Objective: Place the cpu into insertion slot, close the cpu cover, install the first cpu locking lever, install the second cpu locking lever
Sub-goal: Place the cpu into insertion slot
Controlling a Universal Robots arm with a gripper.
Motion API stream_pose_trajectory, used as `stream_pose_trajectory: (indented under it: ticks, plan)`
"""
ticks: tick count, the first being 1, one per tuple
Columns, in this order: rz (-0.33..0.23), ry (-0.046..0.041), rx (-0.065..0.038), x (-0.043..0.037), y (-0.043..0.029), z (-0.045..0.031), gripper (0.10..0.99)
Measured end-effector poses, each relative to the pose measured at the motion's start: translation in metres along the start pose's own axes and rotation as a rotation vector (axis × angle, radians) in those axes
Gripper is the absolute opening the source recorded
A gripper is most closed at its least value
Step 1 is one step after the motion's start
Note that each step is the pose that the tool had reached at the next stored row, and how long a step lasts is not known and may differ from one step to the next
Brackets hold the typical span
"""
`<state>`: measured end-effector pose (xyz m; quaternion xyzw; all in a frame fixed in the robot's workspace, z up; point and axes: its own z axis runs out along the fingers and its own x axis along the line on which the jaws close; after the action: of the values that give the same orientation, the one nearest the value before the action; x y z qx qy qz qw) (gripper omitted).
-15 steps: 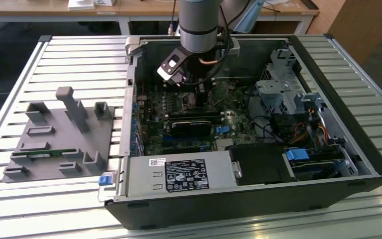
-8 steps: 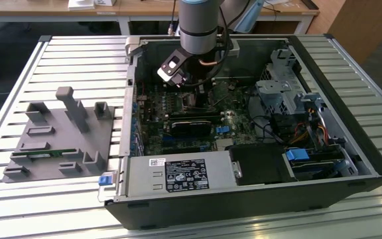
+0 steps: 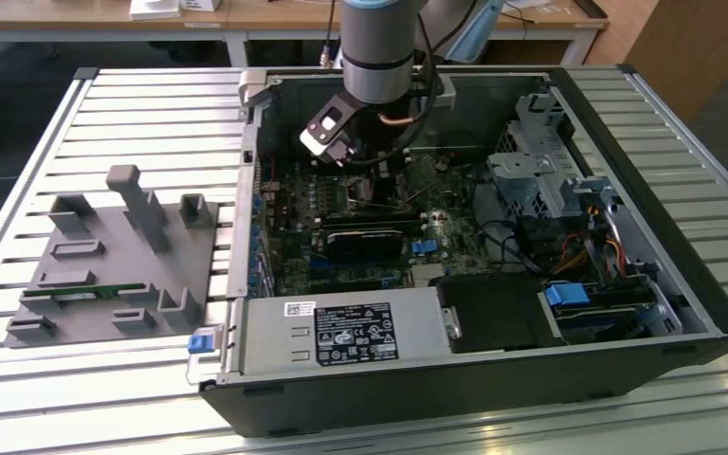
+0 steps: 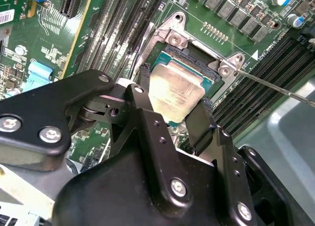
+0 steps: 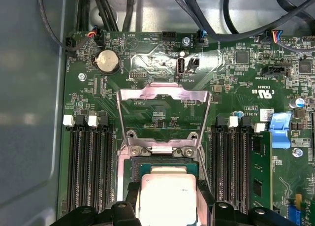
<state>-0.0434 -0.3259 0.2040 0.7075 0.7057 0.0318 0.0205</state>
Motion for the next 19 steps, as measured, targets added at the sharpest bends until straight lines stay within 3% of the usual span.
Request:
stream_pose_trajectory:
  ticks: [19]
  plan:
    - [0.000, -0.0012, 0.007, 0.0033, 0.0001, 0.0086, 0.537]
